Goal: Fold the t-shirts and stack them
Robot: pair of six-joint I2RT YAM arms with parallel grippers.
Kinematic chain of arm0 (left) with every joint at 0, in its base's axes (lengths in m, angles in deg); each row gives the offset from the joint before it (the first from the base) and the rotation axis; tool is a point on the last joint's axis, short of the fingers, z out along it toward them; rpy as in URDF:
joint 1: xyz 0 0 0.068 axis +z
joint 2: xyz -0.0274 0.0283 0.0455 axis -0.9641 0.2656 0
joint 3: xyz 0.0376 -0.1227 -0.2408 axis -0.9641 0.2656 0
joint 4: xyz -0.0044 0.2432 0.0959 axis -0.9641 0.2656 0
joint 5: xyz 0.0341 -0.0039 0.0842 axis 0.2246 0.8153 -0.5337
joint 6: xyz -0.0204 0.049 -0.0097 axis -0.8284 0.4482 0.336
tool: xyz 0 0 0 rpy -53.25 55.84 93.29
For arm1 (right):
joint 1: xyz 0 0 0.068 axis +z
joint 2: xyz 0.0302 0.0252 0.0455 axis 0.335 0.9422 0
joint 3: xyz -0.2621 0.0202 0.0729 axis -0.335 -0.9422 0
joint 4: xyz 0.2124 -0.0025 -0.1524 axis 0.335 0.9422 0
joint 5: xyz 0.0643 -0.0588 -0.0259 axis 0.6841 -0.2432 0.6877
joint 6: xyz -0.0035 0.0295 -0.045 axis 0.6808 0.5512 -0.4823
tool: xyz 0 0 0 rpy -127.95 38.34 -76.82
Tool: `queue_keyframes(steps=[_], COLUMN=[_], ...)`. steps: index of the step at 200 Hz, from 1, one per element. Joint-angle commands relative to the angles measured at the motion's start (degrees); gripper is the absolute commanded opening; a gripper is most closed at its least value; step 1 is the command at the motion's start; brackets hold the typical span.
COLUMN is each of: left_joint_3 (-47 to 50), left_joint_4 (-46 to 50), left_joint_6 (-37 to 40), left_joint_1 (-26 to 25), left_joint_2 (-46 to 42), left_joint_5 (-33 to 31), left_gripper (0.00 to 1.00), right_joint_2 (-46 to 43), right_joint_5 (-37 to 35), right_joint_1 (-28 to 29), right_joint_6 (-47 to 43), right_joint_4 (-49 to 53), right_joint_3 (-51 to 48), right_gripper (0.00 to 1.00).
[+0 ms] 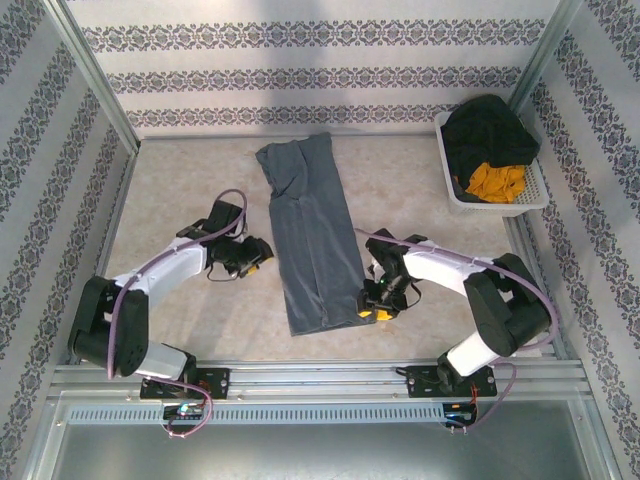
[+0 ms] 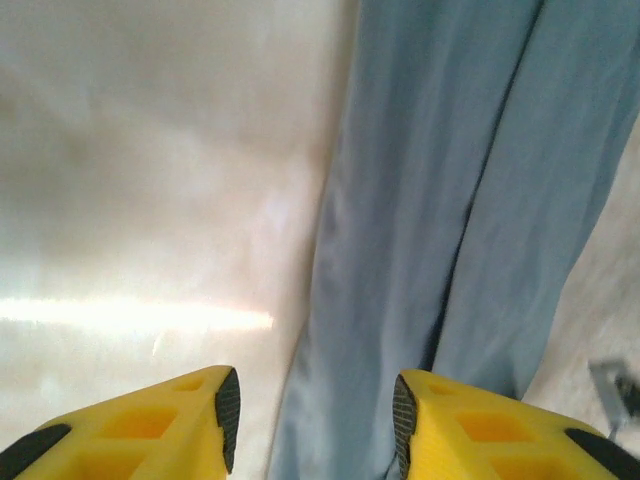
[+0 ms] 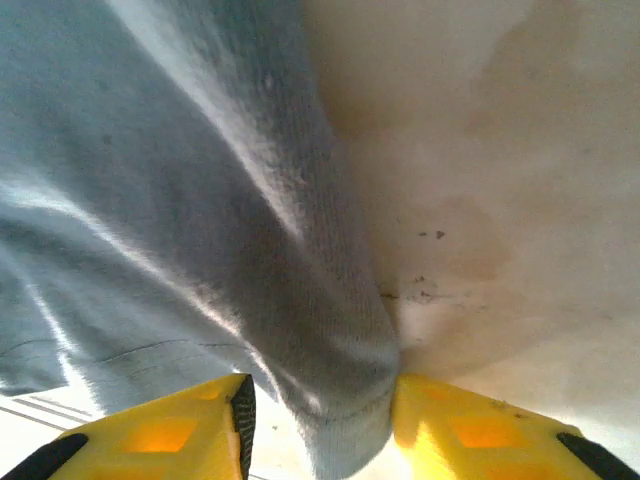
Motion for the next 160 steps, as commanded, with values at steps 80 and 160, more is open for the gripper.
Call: queue_keyframes(steps=[80, 160], left_joint_3=[15.19, 16.83], left_joint_4=[-6.64, -14.29], left_joint_6=[-16.87, -31.59], left_joint_1=[-13.74, -26.87], left_joint_2=[-9.28, -4.28], left_joint_5=[7.19, -9.64], left_gripper=[0.49, 0.51], right_joint_2=[-5.95, -2.87], right_joint_5=[-3.1, 1.13], right_joint_1=[5.42, 5.33], right_joint_6=[9.7, 10.21], right_joint_4=[-2.42, -9.36], right_joint_3=[-0.94, -2.63], right_gripper=[0.0, 0.0])
